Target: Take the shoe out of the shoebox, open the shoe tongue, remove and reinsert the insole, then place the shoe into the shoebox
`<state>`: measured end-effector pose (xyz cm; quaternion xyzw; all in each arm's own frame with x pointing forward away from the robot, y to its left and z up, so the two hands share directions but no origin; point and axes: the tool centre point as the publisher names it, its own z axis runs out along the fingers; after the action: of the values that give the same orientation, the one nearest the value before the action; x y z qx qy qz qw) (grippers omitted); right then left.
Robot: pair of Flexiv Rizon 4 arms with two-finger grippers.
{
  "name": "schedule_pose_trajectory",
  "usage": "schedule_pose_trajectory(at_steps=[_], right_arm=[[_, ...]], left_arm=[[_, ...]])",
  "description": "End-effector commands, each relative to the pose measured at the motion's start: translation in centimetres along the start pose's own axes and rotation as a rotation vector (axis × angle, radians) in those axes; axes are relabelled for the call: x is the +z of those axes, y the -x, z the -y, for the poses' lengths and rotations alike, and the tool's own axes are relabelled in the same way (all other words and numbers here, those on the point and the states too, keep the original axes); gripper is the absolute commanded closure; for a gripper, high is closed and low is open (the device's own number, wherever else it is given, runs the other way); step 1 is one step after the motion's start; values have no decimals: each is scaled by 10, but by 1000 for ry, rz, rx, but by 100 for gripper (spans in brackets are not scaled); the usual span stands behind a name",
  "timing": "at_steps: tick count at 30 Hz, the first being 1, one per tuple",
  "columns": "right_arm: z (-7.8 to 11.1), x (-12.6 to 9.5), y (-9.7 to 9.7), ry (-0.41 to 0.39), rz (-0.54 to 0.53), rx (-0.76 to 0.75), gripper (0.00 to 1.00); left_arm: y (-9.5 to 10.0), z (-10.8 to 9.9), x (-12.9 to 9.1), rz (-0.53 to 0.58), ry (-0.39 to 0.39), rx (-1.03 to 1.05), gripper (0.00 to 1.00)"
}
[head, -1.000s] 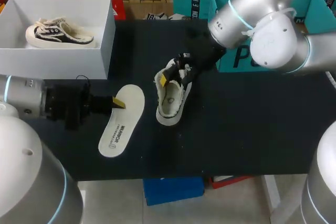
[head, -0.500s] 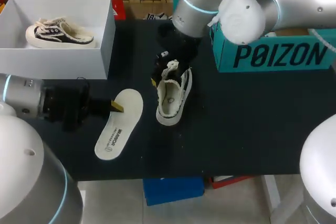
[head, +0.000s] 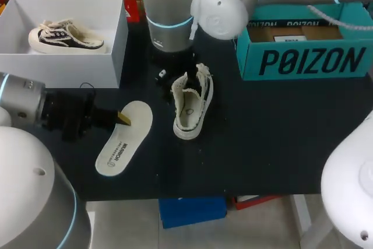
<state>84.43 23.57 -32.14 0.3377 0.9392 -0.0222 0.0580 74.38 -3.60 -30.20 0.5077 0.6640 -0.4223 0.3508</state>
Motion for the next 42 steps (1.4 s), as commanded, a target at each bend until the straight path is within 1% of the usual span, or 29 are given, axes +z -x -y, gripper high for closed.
schedule_pose_trajectory(at_steps=[1, 5, 12, 19, 20, 24, 30, 36, 42], right_arm=[[-6, 1, -8, -130, 406, -99, 0], [-4, 4, -10, -122, 439, -142, 0], [-4, 4, -10, -122, 439, -142, 0], [-4, 4, -10, -122, 439, -142, 0], [-5, 6, -9, -88, 423, -137, 0], [-7, 11, -6, -41, 428, -145, 0], [-5, 16, 1, -12, 437, -165, 0], [1, 16, 7, -20, 444, -177, 0], [7, 21, 10, -47, 465, -192, 0]], left_arm=[[2, 0, 1, -12, 1, 3, 100], [4, -1, 3, -21, 4, 12, 100], [6, 0, 6, -26, 4, 20, 100], [9, 0, 14, -28, -5, 23, 100], [10, 1, 14, -29, -7, 26, 100], [11, 1, 14, -30, -3, 29, 100], [10, 2, 13, -37, 7, 26, 100], [12, 2, 16, -40, 8, 27, 100], [13, 3, 19, -40, 1, 33, 100]])
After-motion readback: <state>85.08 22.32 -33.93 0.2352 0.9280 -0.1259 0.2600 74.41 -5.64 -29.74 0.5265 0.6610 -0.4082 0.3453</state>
